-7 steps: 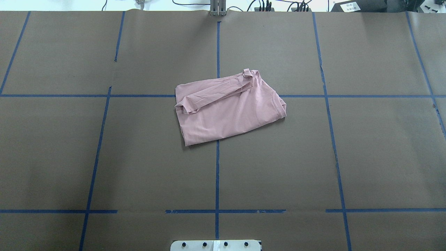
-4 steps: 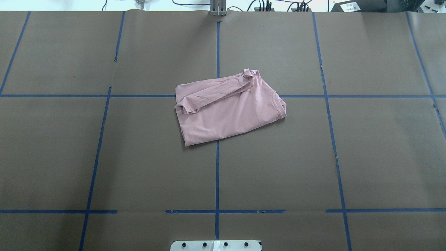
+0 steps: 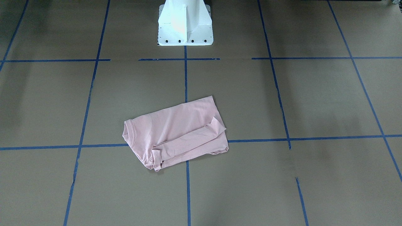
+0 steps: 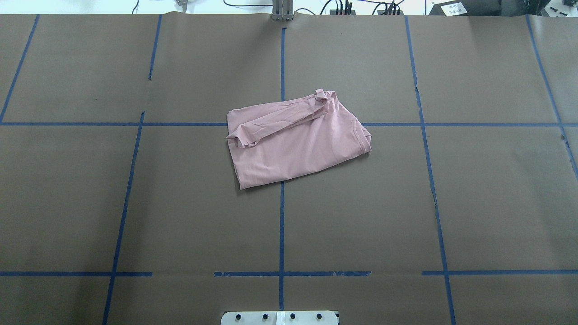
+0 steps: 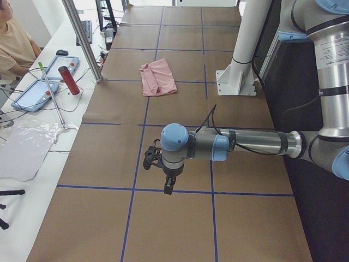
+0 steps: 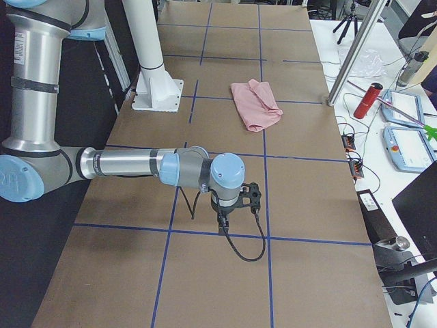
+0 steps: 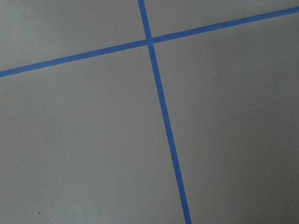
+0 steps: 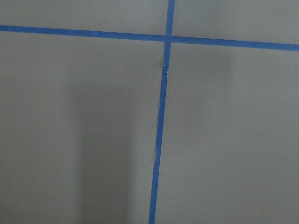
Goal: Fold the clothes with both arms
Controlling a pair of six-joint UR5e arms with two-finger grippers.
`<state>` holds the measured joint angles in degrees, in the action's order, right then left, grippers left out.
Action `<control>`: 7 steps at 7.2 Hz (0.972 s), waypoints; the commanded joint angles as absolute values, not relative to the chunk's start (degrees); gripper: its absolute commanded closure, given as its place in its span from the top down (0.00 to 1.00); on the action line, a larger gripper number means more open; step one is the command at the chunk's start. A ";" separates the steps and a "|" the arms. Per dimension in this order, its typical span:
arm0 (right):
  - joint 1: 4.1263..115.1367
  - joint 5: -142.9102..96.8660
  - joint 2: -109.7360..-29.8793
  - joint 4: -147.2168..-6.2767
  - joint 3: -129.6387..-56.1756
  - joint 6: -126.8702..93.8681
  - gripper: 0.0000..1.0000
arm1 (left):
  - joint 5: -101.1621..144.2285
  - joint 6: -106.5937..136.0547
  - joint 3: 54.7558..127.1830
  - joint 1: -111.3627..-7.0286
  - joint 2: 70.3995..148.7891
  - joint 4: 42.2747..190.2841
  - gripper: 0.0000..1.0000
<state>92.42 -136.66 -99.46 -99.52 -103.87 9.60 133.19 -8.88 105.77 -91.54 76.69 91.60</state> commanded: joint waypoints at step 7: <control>92.29 -136.49 -99.49 -99.49 -103.10 9.58 1.00 | 133.42 -9.23 107.22 -95.27 76.38 89.21 1.00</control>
<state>92.31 -136.50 -99.49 -99.56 -103.17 9.58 133.38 -9.17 106.42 -95.28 76.80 89.38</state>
